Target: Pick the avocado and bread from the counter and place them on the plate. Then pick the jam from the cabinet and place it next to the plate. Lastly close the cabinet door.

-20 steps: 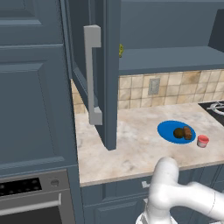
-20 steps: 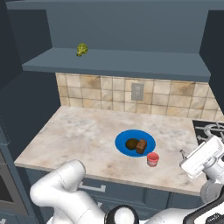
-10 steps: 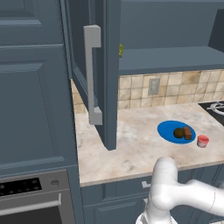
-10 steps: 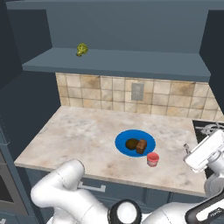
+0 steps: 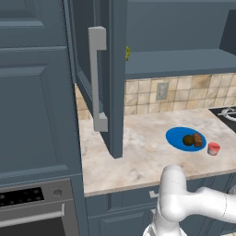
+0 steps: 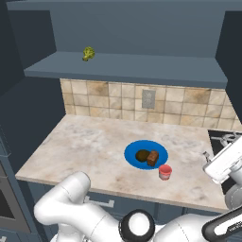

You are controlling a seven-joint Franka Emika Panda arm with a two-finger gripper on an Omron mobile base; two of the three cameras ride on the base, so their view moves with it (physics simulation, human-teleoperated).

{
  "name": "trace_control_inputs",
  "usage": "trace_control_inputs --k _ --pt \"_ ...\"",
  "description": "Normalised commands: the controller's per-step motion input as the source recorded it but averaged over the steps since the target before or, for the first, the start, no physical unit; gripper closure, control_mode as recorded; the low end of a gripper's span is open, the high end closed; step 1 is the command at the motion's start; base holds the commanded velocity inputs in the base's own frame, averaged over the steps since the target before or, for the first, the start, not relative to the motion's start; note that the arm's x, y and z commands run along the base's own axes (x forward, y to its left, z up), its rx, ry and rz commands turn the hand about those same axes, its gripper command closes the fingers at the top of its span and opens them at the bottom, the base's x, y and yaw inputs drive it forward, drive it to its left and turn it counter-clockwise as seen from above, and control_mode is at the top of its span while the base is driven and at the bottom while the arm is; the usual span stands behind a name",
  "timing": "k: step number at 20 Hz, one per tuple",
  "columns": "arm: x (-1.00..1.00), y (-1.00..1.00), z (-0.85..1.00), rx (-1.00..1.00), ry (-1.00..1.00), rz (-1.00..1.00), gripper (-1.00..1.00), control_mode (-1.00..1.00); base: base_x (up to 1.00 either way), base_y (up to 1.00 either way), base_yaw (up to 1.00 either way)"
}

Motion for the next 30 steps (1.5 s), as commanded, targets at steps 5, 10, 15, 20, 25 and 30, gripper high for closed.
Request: trace_control_inputs --k 5,10,15,20,25,30 --pt "0.00 -0.11 0.13 0.00 0.00 0.00 -1.00 -1.00 0.00 0.00 0.00" --pt "0.00 -0.14 0.09 0.00 0.00 0.00 -1.00 -1.00 0.00 0.00 0.00" --pt "0.00 -0.12 0.06 0.00 0.00 0.00 -1.00 -1.00 0.00 0.00 0.00" --pt "0.00 -0.07 0.08 0.00 0.00 0.00 -1.00 -1.00 0.00 0.00 0.00" --pt "0.03 -0.02 0.10 0.00 0.01 0.00 -1.00 -1.00 0.00 0.00 0.00" --pt "0.10 0.00 0.10 0.06 0.09 0.00 -1.00 -1.00 0.00 0.00 0.00"
